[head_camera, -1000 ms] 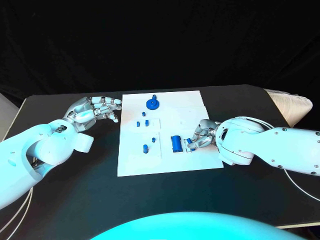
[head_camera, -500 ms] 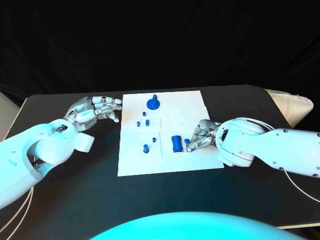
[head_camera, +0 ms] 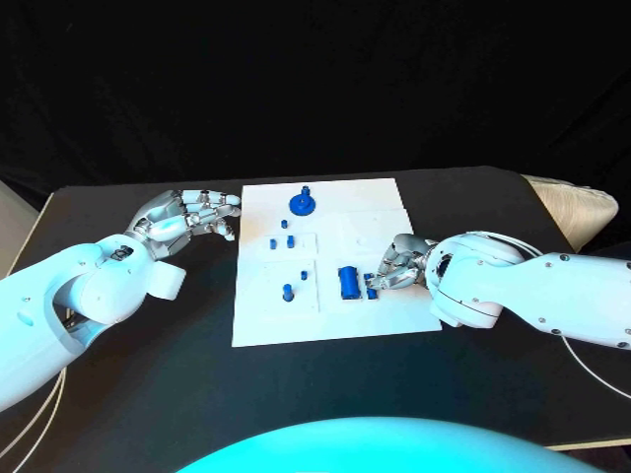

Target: Assemble the parts on the task board

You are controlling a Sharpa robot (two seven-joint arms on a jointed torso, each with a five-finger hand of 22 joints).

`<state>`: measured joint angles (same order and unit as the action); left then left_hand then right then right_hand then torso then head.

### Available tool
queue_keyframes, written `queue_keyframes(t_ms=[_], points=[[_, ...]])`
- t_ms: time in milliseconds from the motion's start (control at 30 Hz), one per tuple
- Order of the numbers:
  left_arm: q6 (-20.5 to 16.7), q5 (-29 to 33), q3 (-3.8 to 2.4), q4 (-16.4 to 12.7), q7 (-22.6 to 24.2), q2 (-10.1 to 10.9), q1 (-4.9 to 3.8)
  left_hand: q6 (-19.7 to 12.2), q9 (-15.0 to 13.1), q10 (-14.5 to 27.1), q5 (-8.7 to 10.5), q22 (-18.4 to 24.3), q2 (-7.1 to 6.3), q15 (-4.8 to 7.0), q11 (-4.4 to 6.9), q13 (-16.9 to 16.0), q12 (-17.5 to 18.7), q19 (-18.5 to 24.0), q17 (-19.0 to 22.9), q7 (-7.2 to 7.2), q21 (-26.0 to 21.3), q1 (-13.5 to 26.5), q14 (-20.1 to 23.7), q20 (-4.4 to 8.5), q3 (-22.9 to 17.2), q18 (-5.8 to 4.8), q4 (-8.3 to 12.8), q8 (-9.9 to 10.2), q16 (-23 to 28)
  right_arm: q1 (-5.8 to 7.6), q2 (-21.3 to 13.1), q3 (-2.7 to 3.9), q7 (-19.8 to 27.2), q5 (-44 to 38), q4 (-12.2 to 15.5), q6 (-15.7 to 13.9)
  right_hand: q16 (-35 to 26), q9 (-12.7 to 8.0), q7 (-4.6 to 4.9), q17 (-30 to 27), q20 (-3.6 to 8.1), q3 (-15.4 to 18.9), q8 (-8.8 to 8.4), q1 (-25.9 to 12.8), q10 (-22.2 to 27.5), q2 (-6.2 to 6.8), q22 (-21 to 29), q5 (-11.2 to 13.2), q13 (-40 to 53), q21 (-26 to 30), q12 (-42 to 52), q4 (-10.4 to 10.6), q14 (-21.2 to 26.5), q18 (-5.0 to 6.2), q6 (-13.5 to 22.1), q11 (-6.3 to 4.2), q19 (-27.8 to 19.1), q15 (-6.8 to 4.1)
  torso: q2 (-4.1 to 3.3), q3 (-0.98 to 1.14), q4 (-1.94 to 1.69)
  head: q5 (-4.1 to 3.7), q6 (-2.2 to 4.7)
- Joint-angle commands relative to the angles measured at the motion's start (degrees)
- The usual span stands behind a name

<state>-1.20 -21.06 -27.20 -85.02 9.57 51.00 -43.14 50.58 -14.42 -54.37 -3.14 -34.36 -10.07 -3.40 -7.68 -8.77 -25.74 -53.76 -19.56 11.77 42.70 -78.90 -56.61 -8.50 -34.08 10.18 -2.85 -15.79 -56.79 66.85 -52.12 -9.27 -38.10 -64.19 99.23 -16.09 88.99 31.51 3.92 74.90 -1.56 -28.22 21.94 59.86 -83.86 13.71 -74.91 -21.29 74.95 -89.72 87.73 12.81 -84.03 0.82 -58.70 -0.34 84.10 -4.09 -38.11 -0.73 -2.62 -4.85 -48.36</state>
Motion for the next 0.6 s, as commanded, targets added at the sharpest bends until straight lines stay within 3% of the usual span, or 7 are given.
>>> queue_keyframes(t_ms=[33,467,600], points=[[1.01,-0.06,-0.03,-0.08,0.19,-0.08,0.07,-0.39,-0.08,0.50,0.10,0.05,0.08,-0.14,-0.06,0.08,-0.17,-0.37,-0.05,-0.19,-0.21,0.14,0.37,-0.19,-0.17,0.35,-0.06,-0.20,0.32,-0.05,-0.01,0.00,0.35,-0.38,-0.05,1.48,0.31,0.00,-0.01,13.66,-0.13,0.37,0.18,-0.71,-4.90,0.09,-15.09,0.41,13.67,-0.28,-0.04,0.19,-5.65,-0.82,-0.27,-0.06,5.90,-0.10,0.02,-0.04,0.03,-0.02,-0.11],[1.05,-0.08,-0.03,-0.08,0.14,-0.09,0.07,-0.39,-0.08,0.50,0.10,0.05,0.08,-0.14,-0.06,0.08,-0.17,-0.37,-0.05,-0.19,-0.21,0.14,0.37,-0.19,-0.17,0.35,-0.06,-0.20,0.32,-0.05,-0.21,0.00,0.83,-0.27,-0.04,1.87,0.28,0.00,-0.10,13.61,-0.12,1.21,0.21,-0.74,-4.90,0.22,-15.09,1.26,13.67,-0.28,-0.05,0.18,-5.64,-0.82,-0.21,-0.12,5.90,-0.13,0.01,-0.06,-0.03,-0.11,-0.10],[1.03,-0.08,-0.03,-0.07,0.11,-0.06,0.07,-0.39,-0.08,0.50,0.10,0.05,0.08,-0.14,-0.06,0.08,-0.17,-0.37,-0.05,-0.19,-0.21,0.14,0.37,-0.19,-0.17,0.35,-0.06,-0.20,0.32,-0.05,-0.89,0.00,1.97,-0.42,0.21,2.79,0.27,0.13,-0.28,13.60,-0.01,2.24,0.54,2.58,-4.82,0.32,-15.09,7.40,13.59,-0.28,-0.21,-2.07,-5.63,-0.82,-0.35,-0.28,5.90,-0.27,0.00,-0.03,-0.02,0.01,-0.09]])
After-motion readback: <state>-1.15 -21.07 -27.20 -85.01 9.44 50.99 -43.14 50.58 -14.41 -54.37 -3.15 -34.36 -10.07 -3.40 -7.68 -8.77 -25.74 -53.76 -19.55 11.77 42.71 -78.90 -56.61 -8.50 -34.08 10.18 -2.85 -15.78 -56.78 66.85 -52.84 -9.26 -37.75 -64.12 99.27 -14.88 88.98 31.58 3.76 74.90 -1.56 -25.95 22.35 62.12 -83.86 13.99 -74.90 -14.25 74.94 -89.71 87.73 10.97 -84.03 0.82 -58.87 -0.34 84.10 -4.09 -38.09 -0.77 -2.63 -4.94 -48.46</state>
